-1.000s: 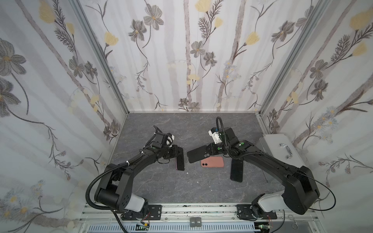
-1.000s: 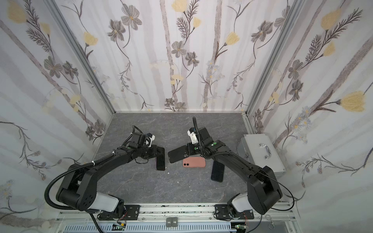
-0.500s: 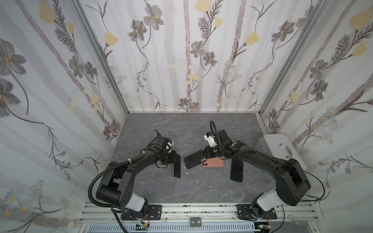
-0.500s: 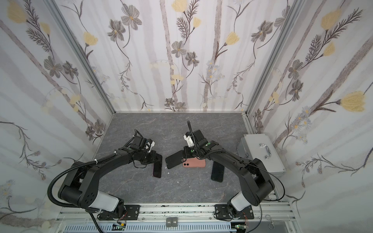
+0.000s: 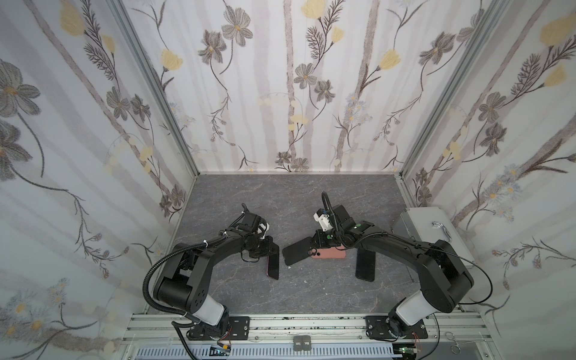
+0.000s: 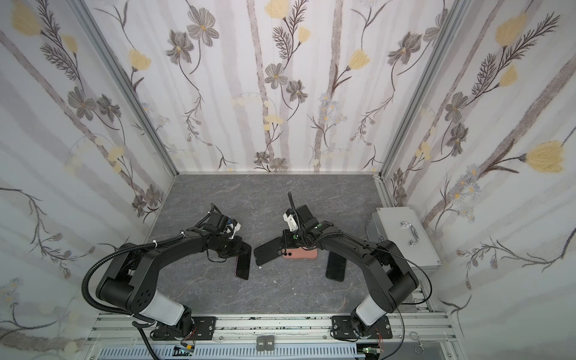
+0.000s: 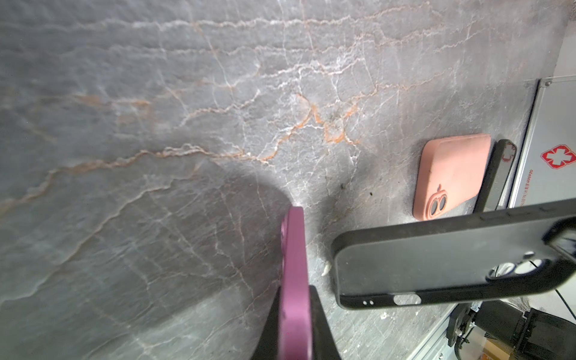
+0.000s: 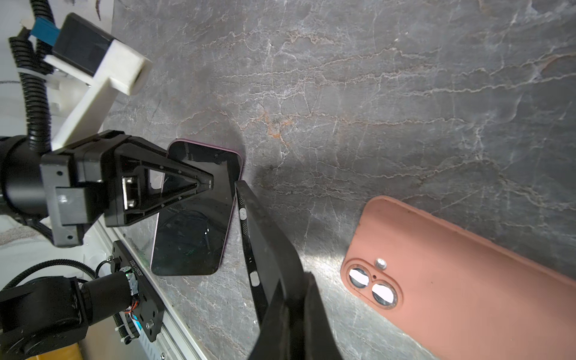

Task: Take the phone out of the phone case
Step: Place the phone at the center of the table.

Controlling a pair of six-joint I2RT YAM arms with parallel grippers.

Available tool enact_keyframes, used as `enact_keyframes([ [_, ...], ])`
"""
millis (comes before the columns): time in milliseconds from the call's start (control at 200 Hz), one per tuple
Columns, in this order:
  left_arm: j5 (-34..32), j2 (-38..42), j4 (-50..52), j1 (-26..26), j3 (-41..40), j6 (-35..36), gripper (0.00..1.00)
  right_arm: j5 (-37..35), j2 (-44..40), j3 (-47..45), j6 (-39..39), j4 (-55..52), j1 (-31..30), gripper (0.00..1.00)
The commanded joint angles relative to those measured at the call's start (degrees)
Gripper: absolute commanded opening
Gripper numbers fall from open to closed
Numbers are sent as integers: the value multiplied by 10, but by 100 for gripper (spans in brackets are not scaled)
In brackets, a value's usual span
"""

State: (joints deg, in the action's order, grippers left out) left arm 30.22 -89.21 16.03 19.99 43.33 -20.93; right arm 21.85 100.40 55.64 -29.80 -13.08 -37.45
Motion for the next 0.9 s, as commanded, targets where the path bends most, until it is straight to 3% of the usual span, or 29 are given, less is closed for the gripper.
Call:
enact_keyframes([
  [0, -37, -7, 1, -3, 0, 11, 14, -32, 11, 3, -24, 31, -6, 0],
  [565, -85, -15, 1, -3, -3, -4, 45, -61, 55, 20, -49, 51, -24, 0],
  [894, -150, 9, 2, -7, -15, -9, 60, -112, 5, 11, -24, 28, -20, 0],
])
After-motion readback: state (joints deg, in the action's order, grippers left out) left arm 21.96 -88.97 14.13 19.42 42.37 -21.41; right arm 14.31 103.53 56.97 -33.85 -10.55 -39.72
